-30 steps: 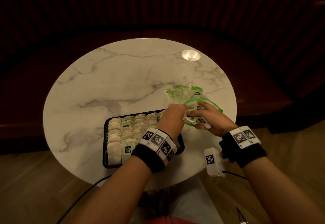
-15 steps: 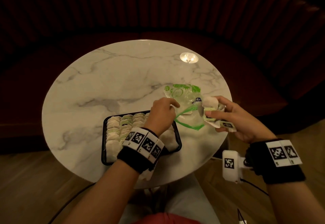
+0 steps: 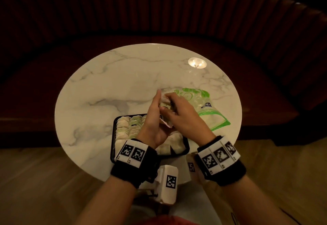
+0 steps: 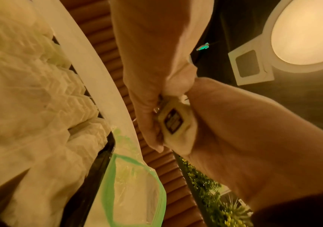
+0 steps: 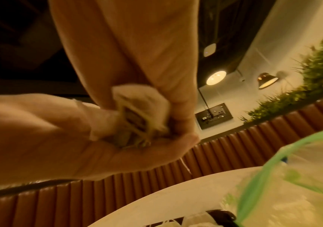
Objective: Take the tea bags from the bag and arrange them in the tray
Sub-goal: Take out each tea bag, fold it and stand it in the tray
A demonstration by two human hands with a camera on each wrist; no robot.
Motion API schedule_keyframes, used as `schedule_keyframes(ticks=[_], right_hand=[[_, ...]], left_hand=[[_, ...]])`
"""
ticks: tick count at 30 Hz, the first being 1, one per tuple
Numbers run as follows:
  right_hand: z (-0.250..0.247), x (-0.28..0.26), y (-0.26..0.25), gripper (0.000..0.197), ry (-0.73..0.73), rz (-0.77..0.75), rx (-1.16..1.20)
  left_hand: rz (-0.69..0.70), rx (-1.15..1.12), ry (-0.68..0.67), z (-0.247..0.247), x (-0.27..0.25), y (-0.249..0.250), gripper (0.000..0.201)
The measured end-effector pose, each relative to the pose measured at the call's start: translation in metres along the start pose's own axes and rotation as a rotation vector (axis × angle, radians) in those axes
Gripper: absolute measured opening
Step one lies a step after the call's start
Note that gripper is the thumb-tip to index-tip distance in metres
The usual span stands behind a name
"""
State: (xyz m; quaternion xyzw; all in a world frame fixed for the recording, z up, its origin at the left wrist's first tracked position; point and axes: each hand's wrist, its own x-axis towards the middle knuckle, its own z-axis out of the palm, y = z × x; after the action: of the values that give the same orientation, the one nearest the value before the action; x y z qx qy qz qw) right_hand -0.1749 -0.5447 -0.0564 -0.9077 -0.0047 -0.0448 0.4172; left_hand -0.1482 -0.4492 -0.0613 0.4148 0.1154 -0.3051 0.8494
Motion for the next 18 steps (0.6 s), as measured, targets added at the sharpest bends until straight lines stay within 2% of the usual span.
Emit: schedule_keyframes(ticks=[3,9,12,16,18], right_hand=[[0.015,0.0,-0.007,0.039,-0.038,0.037,-0.149],[0.025,0.001,-0.011,0.052,-0.07,0.134,-0.158],[0.025,0.004,-0.008,0.062,-0.04,0.129,-0.076],[0.016,0.001,-0.015,0.072,0.029,0.083,0.153],[0.008,-0.002,-0.014,0.067,0.073,0.055,0.241]], left_hand=[[-0.001,-0.042,0.025,-0.009,0.001,0.0,0.051],[-0.025,-0.182,-0.085,-0.016,0.0,0.003,0.051],[-0.058,-0.161,-0.121,-0.016,0.0,0.0,0.057],[-0.076,-0.079,-0.142,-0.014,0.002,-0.008,0.044],[-0.055,-0.048,-0.109,-0.016,0.005,-0.012,0.057]])
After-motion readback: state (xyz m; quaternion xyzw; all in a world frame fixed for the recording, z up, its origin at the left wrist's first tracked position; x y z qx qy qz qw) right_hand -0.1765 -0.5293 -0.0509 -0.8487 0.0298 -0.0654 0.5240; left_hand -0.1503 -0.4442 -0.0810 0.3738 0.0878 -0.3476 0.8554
